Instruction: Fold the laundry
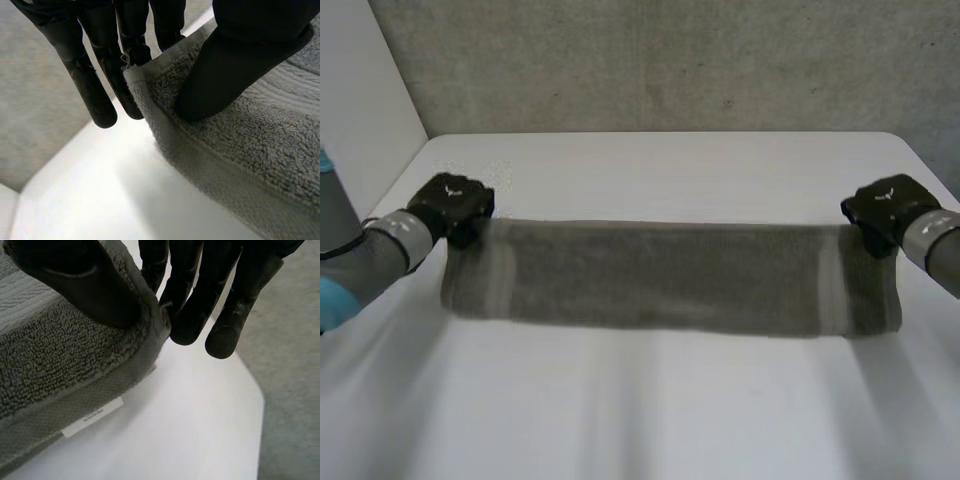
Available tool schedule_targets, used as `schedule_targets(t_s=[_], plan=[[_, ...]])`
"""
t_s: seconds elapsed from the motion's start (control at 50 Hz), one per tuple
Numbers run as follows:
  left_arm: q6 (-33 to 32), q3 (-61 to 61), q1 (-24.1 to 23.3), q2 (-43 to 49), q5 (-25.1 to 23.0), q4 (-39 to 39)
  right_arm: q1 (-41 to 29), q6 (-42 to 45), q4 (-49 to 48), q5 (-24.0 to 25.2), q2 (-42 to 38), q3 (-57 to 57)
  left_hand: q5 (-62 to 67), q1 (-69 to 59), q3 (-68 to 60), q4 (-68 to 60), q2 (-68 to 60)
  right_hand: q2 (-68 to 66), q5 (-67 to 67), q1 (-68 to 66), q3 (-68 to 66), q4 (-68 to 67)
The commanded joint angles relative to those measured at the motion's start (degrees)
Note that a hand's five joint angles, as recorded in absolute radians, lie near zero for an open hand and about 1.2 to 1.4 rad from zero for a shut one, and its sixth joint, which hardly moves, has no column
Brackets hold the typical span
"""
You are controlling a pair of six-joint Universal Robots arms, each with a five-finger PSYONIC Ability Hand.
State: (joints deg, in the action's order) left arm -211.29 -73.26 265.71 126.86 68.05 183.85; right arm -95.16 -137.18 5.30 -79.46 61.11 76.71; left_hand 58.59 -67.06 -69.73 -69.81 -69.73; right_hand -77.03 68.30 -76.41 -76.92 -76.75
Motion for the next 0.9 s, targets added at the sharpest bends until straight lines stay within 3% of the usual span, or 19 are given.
schedule_targets(t_s=[0.02,0.32,0.34,0.36,0.38,0.4,0.42,0.6,0.64,0.76,0.9], plan=[[1.1,5.9,-2.2,5.2,2.3,4.1,-1.8,-1.2,-3.7,-3.7,-6.6,-7.1,11.4,-12.9,-10.3,-10.2,-10.3,-3.0,1.7,-3.6,-3.1,-3.3],[1.1,16.5,-4.5,15.5,4.5,4.8,-4.4,-1.1,-4.6,-6.1,-18.4,-21.6,11.4,-12.9,-10.3,-10.2,-10.3,-3.0,1.7,-3.6,-3.1,-3.3],[1.1,17.0,-4.7,16.1,5.1,4.8,-4.7,-1.0,-4.4,-6.8,-19.4,-22.6,11.4,-12.9,-10.3,-10.2,-10.3,3.1,-4.4,2.5,3.0,2.8],[1.1,17.1,-4.7,16.7,5.3,4.8,-4.7,-1.0,-4.4,-6.9,-19.5,-22.7,-11.7,10.2,12.9,12.9,12.9,3.2,-4.5,2.6,3.1,2.9],[1.1,17.1,-4.7,16.7,5.3,4.8,-5.0,-1.1,-4.2,-8.2,-20.1,-23.2,-11.9,10.4,13.1,13.2,13.1,51.8,-53.1,51.2,51.7,51.5],[1.1,17.0,-4.7,16.8,5.6,4.8,-5.2,-1.1,-4.3,-9.1,-20.2,-23.0,-46.9,45.4,48.1,48.1,48.1,67.0,-68.3,66.4,66.9,66.7],[1.1,16.7,-4.8,16.6,5.6,4.8,-5.3,-1.2,-4.4,-10.2,-20.2,-23.0,-58.4,56.9,59.6,59.6,59.6,67.0,-68.3,66.4,66.9,66.7],[2.7,12.1,-5.1,9.3,7.8,2.0,-5.5,-5.1,-3.6,-11.8,-13.8,-20.4,-58.6,57.1,59.7,59.8,59.7,67.0,-68.3,66.4,66.9,66.7],[3.9,10.0,-5.1,6.9,8.0,1.9,-5.3,-9.0,-3.6,-10.6,-7.4,-15.0,-58.5,57.0,59.7,59.8,59.7,67.0,-68.3,66.4,66.9,66.7],[10.7,-3.6,-4.9,-6.3,7.4,2.7,-4.9,-9.9,-2.9,-7.8,3.4,-2.9,-58.5,57.0,59.7,59.8,59.7,67.0,-68.3,66.4,66.9,66.7],[16.5,-16.5,-4.8,-16.3,7.3,9.2,-4.8,-10.3,-1.6,-6.0,9.5,9.1,-58.5,57.0,59.7,59.8,59.7,67.0,-68.3,66.4,66.9,66.7]])
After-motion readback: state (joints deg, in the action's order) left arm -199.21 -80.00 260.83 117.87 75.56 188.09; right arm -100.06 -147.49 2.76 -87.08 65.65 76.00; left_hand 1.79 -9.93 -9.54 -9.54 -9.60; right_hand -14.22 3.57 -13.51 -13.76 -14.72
